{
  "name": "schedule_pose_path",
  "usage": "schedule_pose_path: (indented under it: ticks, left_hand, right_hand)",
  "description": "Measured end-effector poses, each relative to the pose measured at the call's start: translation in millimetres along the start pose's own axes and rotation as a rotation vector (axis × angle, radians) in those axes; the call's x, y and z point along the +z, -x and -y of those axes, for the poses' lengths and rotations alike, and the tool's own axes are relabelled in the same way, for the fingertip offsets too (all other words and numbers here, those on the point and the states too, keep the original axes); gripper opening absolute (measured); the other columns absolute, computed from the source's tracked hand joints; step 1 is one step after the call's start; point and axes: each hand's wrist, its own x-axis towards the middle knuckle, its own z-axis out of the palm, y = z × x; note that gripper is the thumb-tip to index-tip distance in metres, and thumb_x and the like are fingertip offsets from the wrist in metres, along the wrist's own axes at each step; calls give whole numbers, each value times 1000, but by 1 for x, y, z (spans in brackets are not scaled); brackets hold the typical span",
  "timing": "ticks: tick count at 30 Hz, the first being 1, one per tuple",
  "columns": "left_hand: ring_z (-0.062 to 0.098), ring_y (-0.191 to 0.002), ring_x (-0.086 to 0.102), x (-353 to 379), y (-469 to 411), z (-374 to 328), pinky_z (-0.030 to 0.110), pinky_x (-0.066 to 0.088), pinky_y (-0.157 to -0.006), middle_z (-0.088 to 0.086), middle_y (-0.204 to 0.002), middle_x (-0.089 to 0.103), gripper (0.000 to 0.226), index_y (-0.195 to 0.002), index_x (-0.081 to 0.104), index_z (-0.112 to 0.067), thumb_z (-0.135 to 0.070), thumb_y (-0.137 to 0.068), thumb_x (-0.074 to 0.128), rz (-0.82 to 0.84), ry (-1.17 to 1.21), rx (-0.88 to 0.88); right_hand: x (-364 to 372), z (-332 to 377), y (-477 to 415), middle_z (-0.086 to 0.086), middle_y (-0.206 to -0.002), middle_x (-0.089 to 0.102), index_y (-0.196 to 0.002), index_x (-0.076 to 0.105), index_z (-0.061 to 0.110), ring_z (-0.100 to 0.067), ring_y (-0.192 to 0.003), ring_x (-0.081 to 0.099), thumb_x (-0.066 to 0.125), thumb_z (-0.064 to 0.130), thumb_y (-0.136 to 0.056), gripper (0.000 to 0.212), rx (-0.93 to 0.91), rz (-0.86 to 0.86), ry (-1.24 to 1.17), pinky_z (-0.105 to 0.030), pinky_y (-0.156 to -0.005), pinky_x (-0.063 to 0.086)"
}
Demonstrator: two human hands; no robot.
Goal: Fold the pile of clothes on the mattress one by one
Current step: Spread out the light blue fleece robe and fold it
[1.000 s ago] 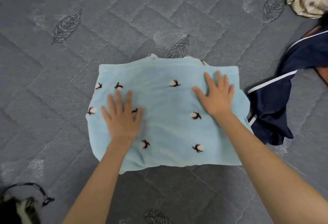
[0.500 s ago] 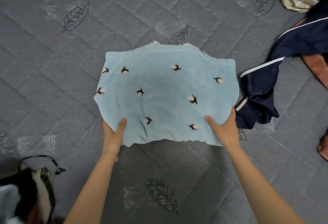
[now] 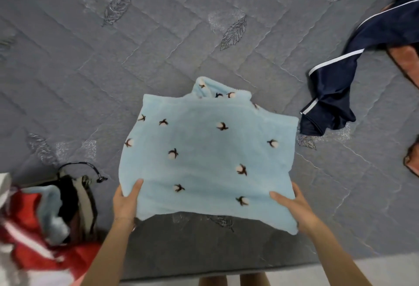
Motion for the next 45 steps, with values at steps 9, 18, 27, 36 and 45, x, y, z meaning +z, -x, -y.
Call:
schedule_pose_path:
  ticks: [9,18,27,36,45]
  left_hand:
    - [41,-128,35,10,12,-15,50,28,-107,26,-140,36,59,-140,39,-4,-9,-86,64,-171,-623,641]
    - [31,-148,-2,142,71,-6,61,-4,-113,6,-161,4,77,-151,14,-38,-75,-85,27,292,-1165,1110]
    - [27,-144,-23,160,63,-3,59,-18,-111,-4,-153,-32,77,-148,-13,-41,-72,-87,22,353,-1341,960]
    - [-3,-112,53,66,124,-50,17,47,-90,-11,-125,57,36,-125,55,-43,-52,-90,49,555,-96,384]
    - [-22,-114,42,-25,86,-96,7,37,-98,-28,-132,45,77,-145,34,-34,-68,-78,50,379,-73,352]
  right_hand:
    - [13,-24,9,0,-114,68,-119,57,21,-16,-101,67,89,34,-60,69,-156,61,282,-44,-85,56]
    - [30,-7,10,15,-125,56,-129,35,43,-9,-108,63,73,32,-75,67,-279,-14,-125,-34,-82,55]
    - [33,44,-1,-8,-122,67,-126,61,17,-24,-110,65,69,36,-79,52,22,203,-304,-43,-93,50]
    - [111,127,48,-6,-115,70,-120,63,16,-22,-104,68,75,23,-75,47,-222,467,-101,-33,-80,58]
    - [279,131,72,5,-127,61,-134,51,16,-12,-114,60,61,27,-93,44,-578,405,303,-29,-95,51]
